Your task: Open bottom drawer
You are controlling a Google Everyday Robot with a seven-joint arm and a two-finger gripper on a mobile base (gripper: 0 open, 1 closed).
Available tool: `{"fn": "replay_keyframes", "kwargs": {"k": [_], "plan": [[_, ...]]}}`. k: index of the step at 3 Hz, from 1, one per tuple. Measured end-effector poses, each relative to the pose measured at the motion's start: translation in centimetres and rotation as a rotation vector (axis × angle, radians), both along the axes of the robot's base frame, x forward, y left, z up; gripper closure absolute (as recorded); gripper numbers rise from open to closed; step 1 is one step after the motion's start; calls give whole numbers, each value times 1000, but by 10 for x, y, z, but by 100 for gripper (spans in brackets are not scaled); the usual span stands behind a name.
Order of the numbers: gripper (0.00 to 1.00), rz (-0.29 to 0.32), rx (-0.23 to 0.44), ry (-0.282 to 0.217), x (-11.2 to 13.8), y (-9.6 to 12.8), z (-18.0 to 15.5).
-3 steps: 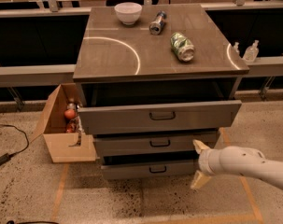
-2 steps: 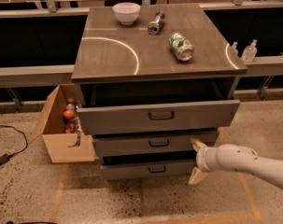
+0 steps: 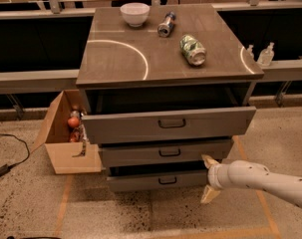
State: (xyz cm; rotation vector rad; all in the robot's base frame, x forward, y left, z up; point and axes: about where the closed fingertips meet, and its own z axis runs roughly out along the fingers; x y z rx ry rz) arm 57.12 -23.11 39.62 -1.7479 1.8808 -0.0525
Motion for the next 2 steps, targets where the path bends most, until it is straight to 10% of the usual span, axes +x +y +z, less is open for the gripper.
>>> {"fn": "replay_keyframes", "kwargs": {"k": [2], "plan": [[0,88,-4,56,5,4,-68]]}}
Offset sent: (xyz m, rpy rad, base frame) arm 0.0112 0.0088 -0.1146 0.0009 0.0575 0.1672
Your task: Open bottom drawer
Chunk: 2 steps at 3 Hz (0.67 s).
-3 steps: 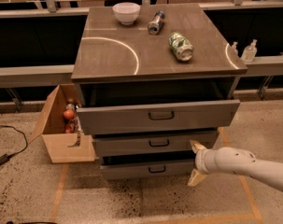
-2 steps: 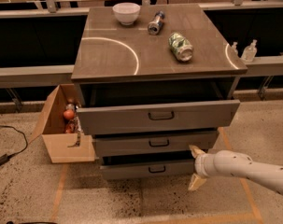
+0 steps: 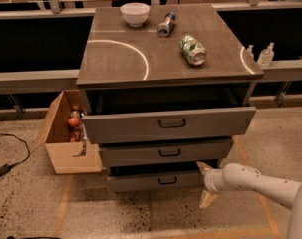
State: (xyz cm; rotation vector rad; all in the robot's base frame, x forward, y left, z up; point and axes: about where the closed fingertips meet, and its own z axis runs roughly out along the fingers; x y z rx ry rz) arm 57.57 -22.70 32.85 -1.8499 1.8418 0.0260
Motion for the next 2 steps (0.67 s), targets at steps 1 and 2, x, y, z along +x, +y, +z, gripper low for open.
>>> {"fn": "replay_keyframes", "kwargs": {"k": [1,2], "plan": [[0,51,2,18,6,6,-37],[0,91,-7,27,14,11,-68]]}}
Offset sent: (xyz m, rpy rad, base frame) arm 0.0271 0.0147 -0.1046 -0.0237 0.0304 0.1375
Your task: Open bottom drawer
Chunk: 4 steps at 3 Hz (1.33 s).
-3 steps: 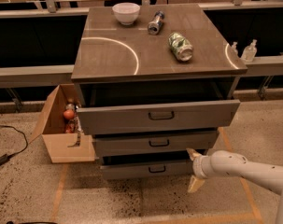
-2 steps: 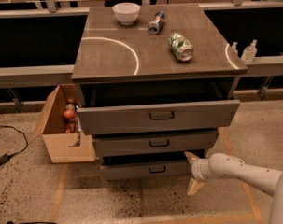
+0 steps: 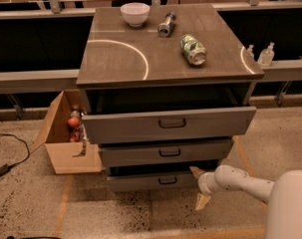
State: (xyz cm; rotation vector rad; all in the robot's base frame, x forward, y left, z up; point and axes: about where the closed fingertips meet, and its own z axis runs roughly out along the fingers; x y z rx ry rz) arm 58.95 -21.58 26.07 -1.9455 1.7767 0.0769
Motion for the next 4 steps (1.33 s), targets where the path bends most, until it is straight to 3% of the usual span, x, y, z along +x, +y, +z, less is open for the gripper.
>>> {"fn": "replay_keyframes", "kwargs": {"k": [2,4], "plan": [[0,30,-50,-23,29,7,-37],[0,12,-105,-48,50,5,-56]]}}
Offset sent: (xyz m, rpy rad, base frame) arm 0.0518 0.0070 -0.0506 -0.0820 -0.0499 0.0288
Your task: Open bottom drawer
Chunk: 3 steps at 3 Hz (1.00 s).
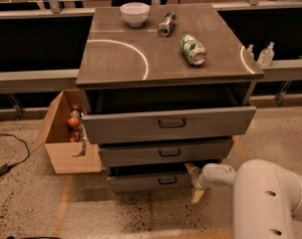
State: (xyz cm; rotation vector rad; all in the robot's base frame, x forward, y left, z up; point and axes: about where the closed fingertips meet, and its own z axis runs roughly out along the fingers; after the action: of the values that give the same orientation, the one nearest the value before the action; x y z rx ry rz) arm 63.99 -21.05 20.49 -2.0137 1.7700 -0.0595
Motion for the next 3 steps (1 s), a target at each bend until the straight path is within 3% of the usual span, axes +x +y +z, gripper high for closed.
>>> {"fn": "replay_keyframes", "kwargs": {"k": [3], "plan": [[0,-63,-7,-15,20,0,-22]]}}
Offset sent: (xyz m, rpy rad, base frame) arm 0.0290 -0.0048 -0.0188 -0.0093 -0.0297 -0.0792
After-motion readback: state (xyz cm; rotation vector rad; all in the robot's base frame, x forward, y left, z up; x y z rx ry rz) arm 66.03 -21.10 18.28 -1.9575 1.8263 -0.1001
